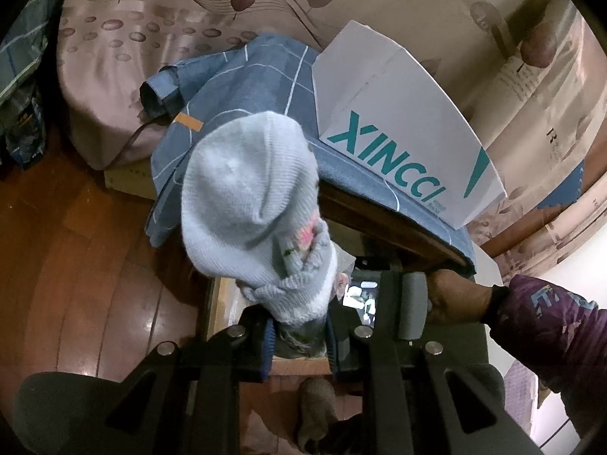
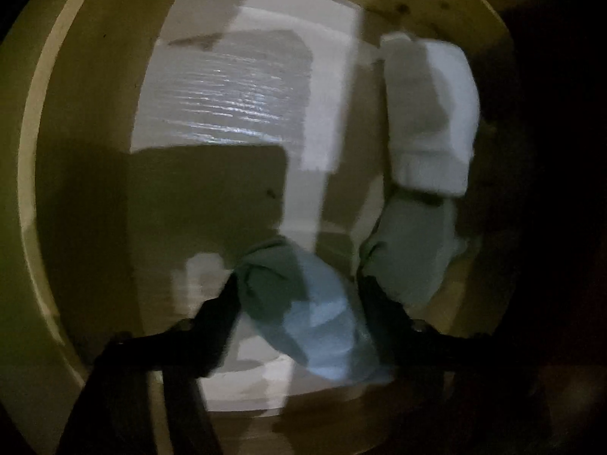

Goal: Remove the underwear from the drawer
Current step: 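Carry the floral sock toward the box with the left gripper while the right gripper lifts the blue sock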

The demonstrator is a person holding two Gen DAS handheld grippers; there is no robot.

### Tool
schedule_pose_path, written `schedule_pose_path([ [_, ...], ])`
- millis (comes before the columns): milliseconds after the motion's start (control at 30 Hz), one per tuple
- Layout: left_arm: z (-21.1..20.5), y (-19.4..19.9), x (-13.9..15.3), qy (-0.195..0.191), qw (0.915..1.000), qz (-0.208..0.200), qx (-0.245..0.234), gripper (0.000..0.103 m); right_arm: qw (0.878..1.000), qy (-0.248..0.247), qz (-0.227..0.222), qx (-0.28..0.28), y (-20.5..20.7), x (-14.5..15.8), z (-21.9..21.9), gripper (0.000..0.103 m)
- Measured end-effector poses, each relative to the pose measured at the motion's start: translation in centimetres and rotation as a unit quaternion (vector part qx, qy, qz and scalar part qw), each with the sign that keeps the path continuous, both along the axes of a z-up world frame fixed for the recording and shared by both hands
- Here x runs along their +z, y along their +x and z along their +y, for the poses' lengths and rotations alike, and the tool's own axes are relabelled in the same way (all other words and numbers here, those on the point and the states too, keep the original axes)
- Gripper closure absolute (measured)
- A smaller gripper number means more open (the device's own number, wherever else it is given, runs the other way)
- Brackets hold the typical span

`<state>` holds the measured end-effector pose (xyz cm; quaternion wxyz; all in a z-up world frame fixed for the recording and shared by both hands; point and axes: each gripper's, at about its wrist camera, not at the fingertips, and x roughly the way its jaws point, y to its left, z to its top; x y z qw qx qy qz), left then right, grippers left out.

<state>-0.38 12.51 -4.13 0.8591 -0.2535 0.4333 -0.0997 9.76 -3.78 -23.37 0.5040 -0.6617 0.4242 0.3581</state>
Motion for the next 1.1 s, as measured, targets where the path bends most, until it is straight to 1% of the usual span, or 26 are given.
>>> schedule_pose_path([
  [67, 0.0, 0.0, -0.1, 0.001, 1.0, 0.001, -0.001, 0.082, 0.999, 0.002, 0.0, -0.042, 1.2, 0.4, -0.2, 0.06],
  [167, 0.0, 0.0, 0.0, 0.004, 1.0, -0.001, 0.003, 0.082, 0.997, 0.017, -0.01, -0.075, 1.7, 1.6, -0.5, 0.067],
  [367, -0.5, -0.1, 0.2, 0.017, 0.9998, -0.007, 0.001, 0.082, 0.988, 0.084, 0.003, -0.13, 1.8, 6.4, -1.1, 0.067],
  [400, -0.5, -0.1, 0.3, 0.02, 0.9998, -0.009, 0.002, 0.082, 0.987, 0.096, -0.001, -0.131, 1.3, 7.1, -1.2, 0.067],
  [433, -0.6, -0.1, 0.3, 0.023, 0.9997, -0.011, 0.002, 0.082, 0.985, 0.107, -0.004, -0.135, -0.2, 7.2, -1.6, 0.067],
  [567, -0.7, -0.2, 0.6, 0.028, 0.9994, -0.017, 0.004, 0.082, 0.971, 0.168, -0.011, -0.168, -1.1, 11.6, -1.7, 0.067],
  [600, -0.8, -0.3, 0.6, 0.032, 0.9993, -0.019, 0.003, 0.082, 0.964, 0.189, -0.011, -0.185, -1.4, 12.8, -2.1, 0.067],
  [633, -1.0, -0.3, 0.7, 0.036, 0.9991, -0.021, 0.002, 0.082, 0.959, 0.206, -0.01, -0.196, -3.6, 12.9, -3.6, 0.067],
  [667, -1.1, -0.4, 0.9, 0.042, 0.9988, -0.025, 0.0, 0.082, 0.95, 0.23, -0.008, -0.212, -3.8, 14.4, -3.8, 0.067],
  [700, -1.3, -0.4, 1.0, 0.045, 0.9986, -0.028, -0.001, 0.082, 0.945, 0.242, -0.007, -0.22, -2.8, 13.9, -5.0, 0.067],
  [733, -1.4, -0.5, 1.1, 0.048, 0.9984, -0.03, -0.003, 0.082, 0.938, 0.26, -0.007, -0.229, -3.8, 14.9, -4.9, 0.067],
  [800, -1.7, -0.8, 1.4, 0.055, 0.9977, -0.038, -0.006, 0.082, 0.918, 0.302, 0.0, -0.257, -4.0, 16.8, -5.9, 0.067],
  [833, -1.9, -0.9, 1.6, 0.059, 0.9973, -0.042, -0.007, 0.082, 0.911, 0.315, 0.0, -0.265, -3.8, 17.2, -6.4, 0.067],
  [867, -2.0, -1.0, 1.7, 0.061, 0.9971, -0.045, -0.008, 0.082, 0.899, 0.338, -0.001, -0.278, -4.1, 18.3, -6.9, 0.067],
  [900, -2.1, -1.2, 1.9, 0.063, 0.9968, -0.048, -0.011, 0.082, 0.892, 0.35, -0.001, -0.286, -4.1, 18.3, -7.0, 0.067],
  [933, -2.2, -1.2, 2.0, 0.067, 0.9964, -0.05, -0.013, 0.082, 0.878, 0.372, 0.001, -0.299, -4.2, 19.2, -7.5, 0.067],
  [1000, -2.6, -1.4, 2.4, 0.073, 0.9955, -0.058, -0.016, 0.082, 0.859, 0.403, 0.002, -0.316, -3.9, 19.7, -8.1, 0.067],
  [1033, -2.8, -1.6, 2.7, 0.075, 0.9951, -0.061, -0.019, 0.082, 0.847, 0.421, 0.0, -0.326, -3.9, 20.0, -8.6, 0.067],
  [1067, -3.0, -1.7, 3.0, 0.078, 0.9947, -0.065, -0.019, 0.082, 0.83, 0.444, 0.001, -0.338, -4.2, 20.7, -9.2, 0.067],
  [1100, -3.1, -1.8, 3.4, 0.08, 0.9942, -0.068, -0.02, 0.082, 0.821, 0.455, 0.002, -0.344, -4.3, 21.0, -9.5, 0.067],
])
